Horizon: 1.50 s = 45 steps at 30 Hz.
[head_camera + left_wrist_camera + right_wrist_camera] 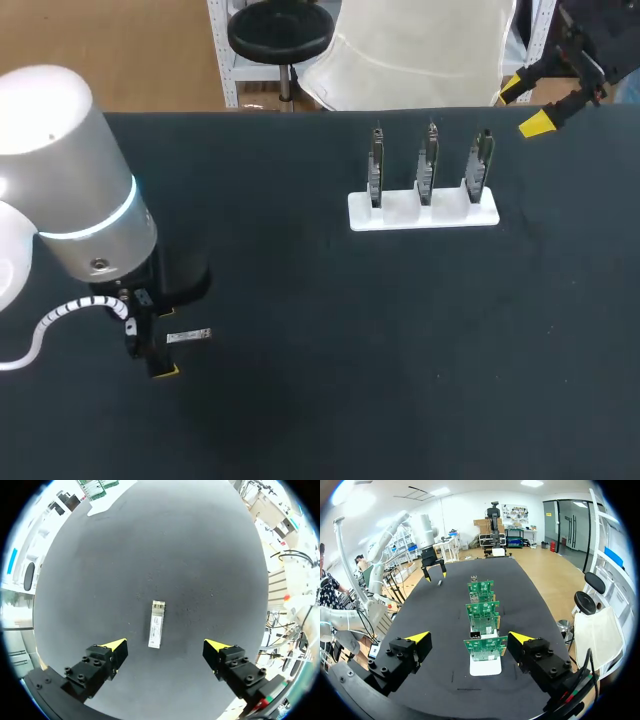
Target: Pick up the optical module with the left hand, and insert it into the network port with the right hand.
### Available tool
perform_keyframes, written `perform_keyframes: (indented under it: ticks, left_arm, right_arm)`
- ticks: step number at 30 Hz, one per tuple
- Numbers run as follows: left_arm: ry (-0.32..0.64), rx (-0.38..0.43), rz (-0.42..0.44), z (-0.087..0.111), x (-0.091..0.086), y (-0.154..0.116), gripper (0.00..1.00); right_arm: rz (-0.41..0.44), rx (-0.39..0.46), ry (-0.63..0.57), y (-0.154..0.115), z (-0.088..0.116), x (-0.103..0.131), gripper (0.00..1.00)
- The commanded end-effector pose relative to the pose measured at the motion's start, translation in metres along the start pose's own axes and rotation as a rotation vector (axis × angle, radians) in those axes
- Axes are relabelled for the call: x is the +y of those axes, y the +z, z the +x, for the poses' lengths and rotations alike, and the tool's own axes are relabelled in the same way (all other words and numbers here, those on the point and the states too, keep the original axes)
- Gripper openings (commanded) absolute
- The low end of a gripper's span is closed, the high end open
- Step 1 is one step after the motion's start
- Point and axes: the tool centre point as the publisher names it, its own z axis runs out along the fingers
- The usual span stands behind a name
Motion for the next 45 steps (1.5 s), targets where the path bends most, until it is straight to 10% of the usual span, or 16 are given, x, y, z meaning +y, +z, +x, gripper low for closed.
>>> perform_keyframes:
  ticks: [1, 45]
  left_arm:
    - [0.011, -0.001, 0.005, -0.002, 0.002, 0.002, 1.0]
    - [0.017, 0.03, 0.055, -0.001, 0.001, 0.025, 1.0]
  right_arm:
    - [0.006, 0.0, -0.001, 0.001, 0.0, 0.002, 1.0]
    - [0.006, 0.0, -0.001, 0.001, 0.0, 0.002, 1.0]
